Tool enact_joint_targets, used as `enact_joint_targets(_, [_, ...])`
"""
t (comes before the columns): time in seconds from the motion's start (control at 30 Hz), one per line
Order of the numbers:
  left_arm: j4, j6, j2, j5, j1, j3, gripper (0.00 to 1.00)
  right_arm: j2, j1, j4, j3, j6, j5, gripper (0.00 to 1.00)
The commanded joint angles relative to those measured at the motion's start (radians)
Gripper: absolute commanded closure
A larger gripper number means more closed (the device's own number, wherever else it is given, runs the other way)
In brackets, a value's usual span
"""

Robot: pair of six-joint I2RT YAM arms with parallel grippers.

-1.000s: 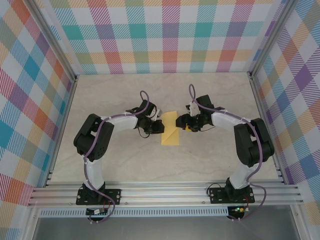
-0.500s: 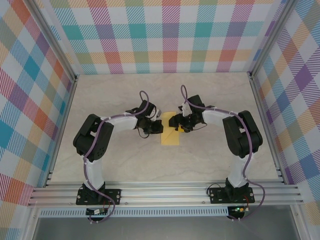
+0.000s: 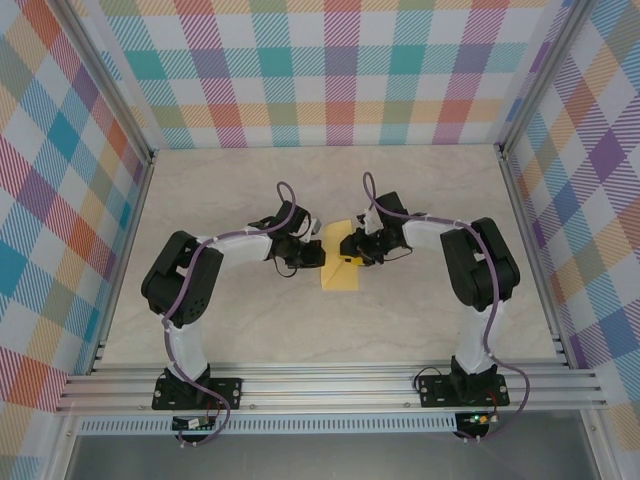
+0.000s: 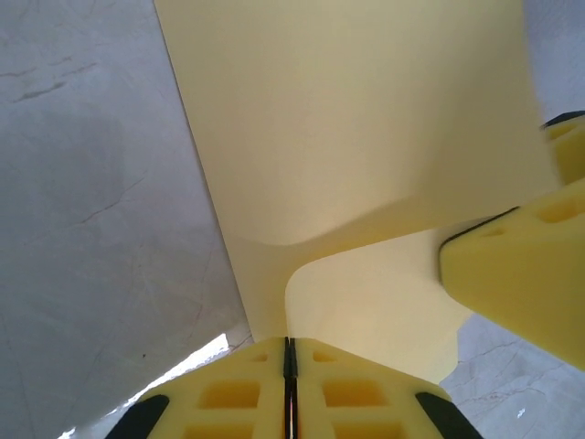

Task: Fold a paper plane with a square sheet of paper (fold left side to right side)
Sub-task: Turn over the paper at the center of the table.

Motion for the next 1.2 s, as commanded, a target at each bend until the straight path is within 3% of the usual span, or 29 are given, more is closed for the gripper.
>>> enact_joint_targets(0.0, [0.012, -0.006, -0.055, -0.005, 0.011, -0.015, 0.83, -0.015, 0.005, 0.067, 0.005, 0.019, -0.057, 0.82])
enact_joint_targets(0.13, [0.01, -0.023, -0.148, -0.006, 0.043, -0.044, 0.54, -0.093, -0.003, 0.068, -0.004, -0.025, -0.036, 0.97])
enact_joint_targets(0.33, [0.09, -0.148, -0.417, 0.04, 0.138, -0.147, 0.03, -0.297, -0.08, 0.123, -0.03, -0.087, -0.108, 0.98])
enact_joint_targets(0.37, [0.12, -0.176, -0.463, 0.062, 0.148, -0.16, 0.0, -0.335, -0.096, 0.145, -0.033, -0.082, -0.136, 0.97])
enact_joint_targets(0.57, [0.419, -0.409, -0.592, 0.268, 0.159, -0.181, 0.0, -0.462, -0.12, 0.265, 0.038, 0.006, -0.285, 0.96])
enact_joint_targets(0.67, [0.535, -0.489, -0.6, 0.311, 0.15, -0.167, 0.0, -0.47, -0.119, 0.371, 0.083, 0.11, -0.347, 0.96])
enact_joint_targets(0.93, [0.641, -0.533, -0.561, 0.384, 0.081, -0.098, 0.04, -0.486, -0.072, 0.488, 0.163, 0.236, -0.364, 0.96])
enact_joint_targets(1.03, [0.653, -0.537, -0.546, 0.397, 0.063, -0.082, 0.11, -0.484, -0.059, 0.537, 0.166, 0.279, -0.368, 0.95])
enact_joint_targets(1.17, [0.667, -0.544, -0.54, 0.4, 0.06, -0.074, 0.3, -0.489, -0.049, 0.543, 0.163, 0.294, -0.36, 0.95])
